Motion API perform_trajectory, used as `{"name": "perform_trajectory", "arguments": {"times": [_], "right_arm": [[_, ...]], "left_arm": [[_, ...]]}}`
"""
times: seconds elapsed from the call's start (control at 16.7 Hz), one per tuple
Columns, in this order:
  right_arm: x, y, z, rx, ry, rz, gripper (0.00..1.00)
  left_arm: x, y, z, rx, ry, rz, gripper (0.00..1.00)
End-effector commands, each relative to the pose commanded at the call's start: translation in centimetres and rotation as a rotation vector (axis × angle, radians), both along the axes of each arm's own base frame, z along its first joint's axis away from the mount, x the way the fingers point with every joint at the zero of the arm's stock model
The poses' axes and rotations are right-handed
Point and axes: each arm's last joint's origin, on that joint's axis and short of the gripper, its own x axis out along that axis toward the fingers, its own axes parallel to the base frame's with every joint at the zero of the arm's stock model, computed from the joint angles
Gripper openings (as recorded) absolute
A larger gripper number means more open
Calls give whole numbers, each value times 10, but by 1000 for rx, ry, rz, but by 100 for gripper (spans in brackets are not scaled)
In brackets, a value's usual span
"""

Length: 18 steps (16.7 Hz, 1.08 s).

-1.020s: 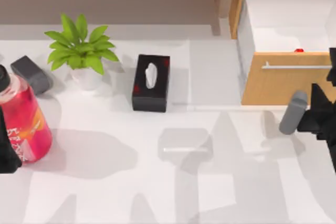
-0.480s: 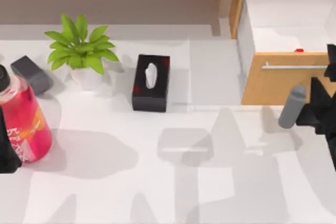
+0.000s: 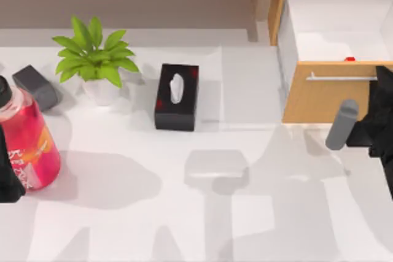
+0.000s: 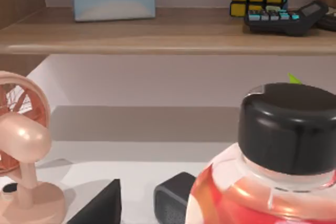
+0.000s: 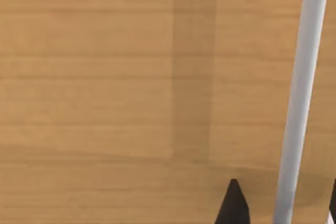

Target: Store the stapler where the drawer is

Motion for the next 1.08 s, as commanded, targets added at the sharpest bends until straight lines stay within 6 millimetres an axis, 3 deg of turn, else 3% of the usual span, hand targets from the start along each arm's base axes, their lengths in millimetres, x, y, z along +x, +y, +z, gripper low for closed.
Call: {"name": "perform_trajectory", "arguments": {"times": [0.12, 0.18, 0.72, 1.08], "right_arm": [[0, 0, 0, 0, 0, 0, 2], [0, 0, 0, 0, 0, 0, 0], [0, 0, -1, 1, 5, 0, 0], [38, 1, -2, 0, 4, 1, 0]], "left_arm": [[0, 0, 0, 0, 0, 0, 100], [0, 0, 0, 0, 0, 0, 100], [0, 0, 0, 0, 0, 0, 100], [0, 0, 0, 0, 0, 0, 100]]}}
